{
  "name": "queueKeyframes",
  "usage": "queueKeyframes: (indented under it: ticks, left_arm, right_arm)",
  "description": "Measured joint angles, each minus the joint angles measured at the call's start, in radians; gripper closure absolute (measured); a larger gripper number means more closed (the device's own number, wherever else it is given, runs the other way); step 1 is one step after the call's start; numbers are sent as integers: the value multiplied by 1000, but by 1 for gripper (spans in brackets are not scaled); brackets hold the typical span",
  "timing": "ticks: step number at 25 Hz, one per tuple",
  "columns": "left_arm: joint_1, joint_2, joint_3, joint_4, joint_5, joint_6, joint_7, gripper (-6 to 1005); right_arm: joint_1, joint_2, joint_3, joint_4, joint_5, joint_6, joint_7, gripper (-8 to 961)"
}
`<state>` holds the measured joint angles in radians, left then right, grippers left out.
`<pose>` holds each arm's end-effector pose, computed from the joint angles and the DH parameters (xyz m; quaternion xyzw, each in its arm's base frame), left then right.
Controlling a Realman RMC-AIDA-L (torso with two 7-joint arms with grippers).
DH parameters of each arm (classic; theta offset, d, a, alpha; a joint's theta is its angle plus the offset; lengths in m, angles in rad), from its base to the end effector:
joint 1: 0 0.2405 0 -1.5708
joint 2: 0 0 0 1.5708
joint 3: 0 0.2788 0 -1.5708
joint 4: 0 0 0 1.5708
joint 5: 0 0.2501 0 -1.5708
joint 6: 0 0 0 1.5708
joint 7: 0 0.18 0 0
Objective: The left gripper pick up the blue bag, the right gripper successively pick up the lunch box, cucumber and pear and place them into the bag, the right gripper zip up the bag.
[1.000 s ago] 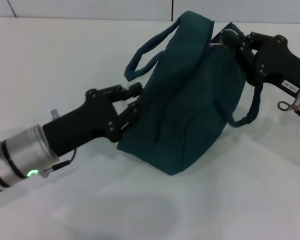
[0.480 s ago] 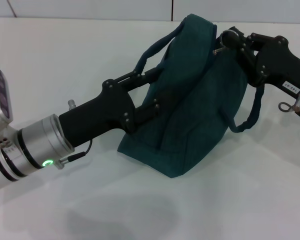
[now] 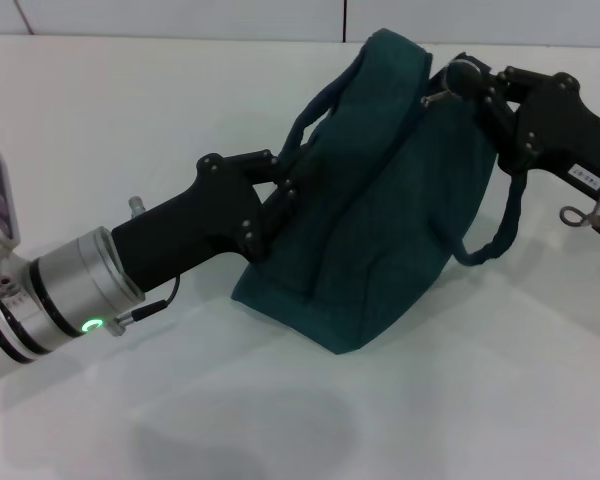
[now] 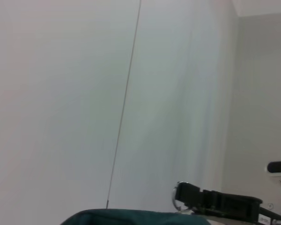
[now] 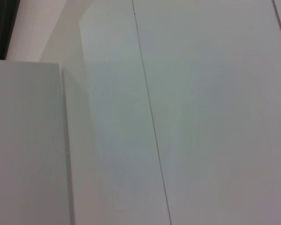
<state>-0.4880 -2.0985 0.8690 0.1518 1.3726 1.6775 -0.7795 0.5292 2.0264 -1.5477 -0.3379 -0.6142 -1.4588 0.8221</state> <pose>-0.2652 0.3294 -0.0890 -0.8471 -0.1434 -0.4715 0.1989 0.2230 0.3966 -0.0609 -0.8371 0.1090 0.4790 0.2406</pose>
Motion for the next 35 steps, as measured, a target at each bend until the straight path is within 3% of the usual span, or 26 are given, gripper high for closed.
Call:
queueKeyframes:
  ticks: [5, 8, 15, 20, 24, 35]
  left_arm:
    - [3, 4, 2, 0, -1, 2, 0, 913]
    - [9, 10, 7, 10, 6, 26, 8, 937]
    - [78, 26, 5, 131, 9, 102, 22, 938]
    - [79, 47, 3, 138, 9, 84, 16, 938]
    - [74, 44, 6, 136, 27, 36, 16, 937]
    - [78, 46, 8, 132, 37, -1, 16, 941]
  right_arm:
    - [-11, -2, 7, -3, 2, -33, 1, 938]
    - [-15, -4, 6, -2, 2, -86, 6, 938]
    - [-20, -4, 0, -9, -5, -254, 8, 938]
    - [-20, 0, 0, 0, 0, -181, 9, 938]
    - [-26, 1, 1, 12, 1, -110, 9, 938]
    - [-85, -3, 13, 40, 19, -113, 23, 938]
